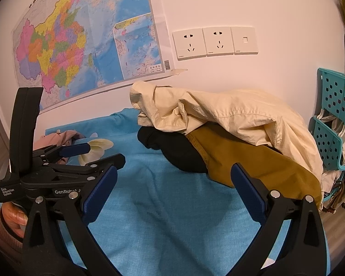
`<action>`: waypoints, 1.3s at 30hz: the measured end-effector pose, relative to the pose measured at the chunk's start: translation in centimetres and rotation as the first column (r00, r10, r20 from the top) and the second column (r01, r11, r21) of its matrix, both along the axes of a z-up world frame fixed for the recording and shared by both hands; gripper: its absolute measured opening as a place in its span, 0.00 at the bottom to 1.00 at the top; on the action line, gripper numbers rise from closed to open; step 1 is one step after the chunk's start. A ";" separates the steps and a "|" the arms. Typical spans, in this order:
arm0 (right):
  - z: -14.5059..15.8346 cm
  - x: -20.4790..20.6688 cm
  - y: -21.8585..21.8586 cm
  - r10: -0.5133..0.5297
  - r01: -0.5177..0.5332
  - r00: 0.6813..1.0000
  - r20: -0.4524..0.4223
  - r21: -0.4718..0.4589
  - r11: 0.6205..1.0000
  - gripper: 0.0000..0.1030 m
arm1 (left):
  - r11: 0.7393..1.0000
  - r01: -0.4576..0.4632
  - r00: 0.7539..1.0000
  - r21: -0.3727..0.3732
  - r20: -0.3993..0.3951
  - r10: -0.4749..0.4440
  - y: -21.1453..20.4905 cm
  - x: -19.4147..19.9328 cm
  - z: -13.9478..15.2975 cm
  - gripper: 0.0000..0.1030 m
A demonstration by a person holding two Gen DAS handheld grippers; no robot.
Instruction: Fold large clothes
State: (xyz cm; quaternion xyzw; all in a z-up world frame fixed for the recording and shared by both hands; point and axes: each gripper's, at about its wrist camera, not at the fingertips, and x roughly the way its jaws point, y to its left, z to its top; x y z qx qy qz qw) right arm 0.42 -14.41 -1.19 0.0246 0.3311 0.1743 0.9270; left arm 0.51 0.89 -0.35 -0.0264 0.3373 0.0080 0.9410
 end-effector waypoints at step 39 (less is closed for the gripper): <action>-1.2 12.9 2.6 0.132 -0.095 0.990 0.053 -0.442 0.892 0.94 | 0.998 -0.067 0.996 -0.004 -0.060 0.067 2.9 5.4 -0.9 0.94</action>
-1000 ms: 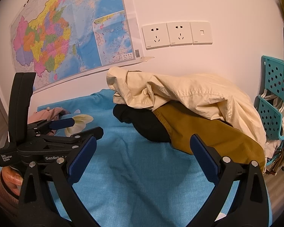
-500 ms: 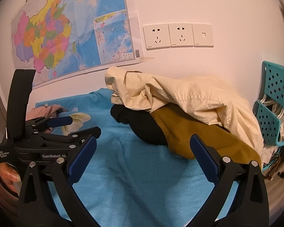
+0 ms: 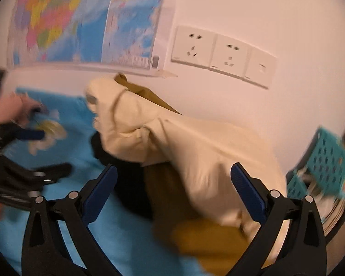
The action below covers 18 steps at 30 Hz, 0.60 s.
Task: Fold large clothes
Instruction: 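Grasp the cream shirt with the right tool and lift it off the pile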
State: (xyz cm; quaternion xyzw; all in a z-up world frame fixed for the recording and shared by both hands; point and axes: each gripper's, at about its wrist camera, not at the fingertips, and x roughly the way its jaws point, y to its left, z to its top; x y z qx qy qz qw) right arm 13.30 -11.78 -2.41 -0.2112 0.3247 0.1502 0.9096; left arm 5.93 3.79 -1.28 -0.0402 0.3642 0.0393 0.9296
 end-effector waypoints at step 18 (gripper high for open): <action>2.0 0.1 -2.9 0.137 -0.147 0.988 -0.072 -0.163 0.976 0.72 | 0.998 -0.064 0.994 -0.009 -0.085 0.063 3.2 2.9 -3.1 0.94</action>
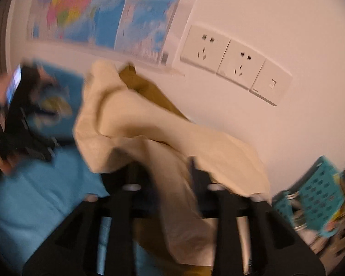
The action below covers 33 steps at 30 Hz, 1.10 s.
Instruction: Fold large clothes
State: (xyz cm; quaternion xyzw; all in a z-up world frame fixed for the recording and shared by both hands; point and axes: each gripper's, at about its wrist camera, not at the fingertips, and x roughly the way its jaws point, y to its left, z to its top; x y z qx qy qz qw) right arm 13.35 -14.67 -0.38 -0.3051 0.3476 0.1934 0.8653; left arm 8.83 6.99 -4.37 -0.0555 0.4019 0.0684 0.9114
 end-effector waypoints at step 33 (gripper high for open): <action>21.9 1.3 -9.7 -0.224 0.131 0.960 0.171 0.432 0.892 0.02 | 0.895 0.432 0.852 0.111 0.275 -0.445 -10.5 5.4 2.5 0.93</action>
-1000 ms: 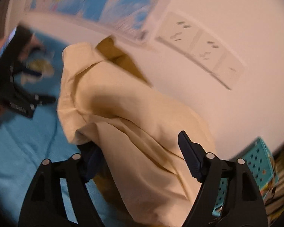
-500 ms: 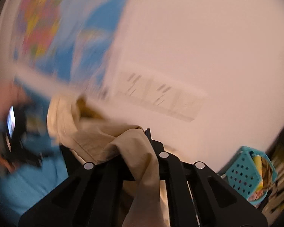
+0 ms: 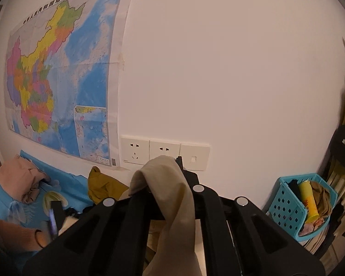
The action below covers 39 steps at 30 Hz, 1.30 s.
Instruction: Fold large clothes
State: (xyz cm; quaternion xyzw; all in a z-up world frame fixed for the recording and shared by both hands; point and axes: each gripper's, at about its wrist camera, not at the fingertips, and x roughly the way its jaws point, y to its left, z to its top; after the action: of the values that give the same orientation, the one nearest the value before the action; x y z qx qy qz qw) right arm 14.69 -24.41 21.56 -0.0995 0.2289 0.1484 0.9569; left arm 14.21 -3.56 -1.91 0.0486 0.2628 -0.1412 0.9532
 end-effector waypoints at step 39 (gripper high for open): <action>18.0 -26.3 -0.2 0.335 -0.407 0.894 0.298 0.225 0.885 0.02 | 0.940 -0.339 0.719 0.049 0.658 0.225 10.4 -37.9 36.7 0.05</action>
State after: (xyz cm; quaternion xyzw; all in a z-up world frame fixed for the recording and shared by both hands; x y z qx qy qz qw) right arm -11.56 -24.63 39.56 -0.0227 0.0593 0.3471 0.9357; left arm -23.69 6.88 34.80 0.1322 -0.0647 0.0536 0.9877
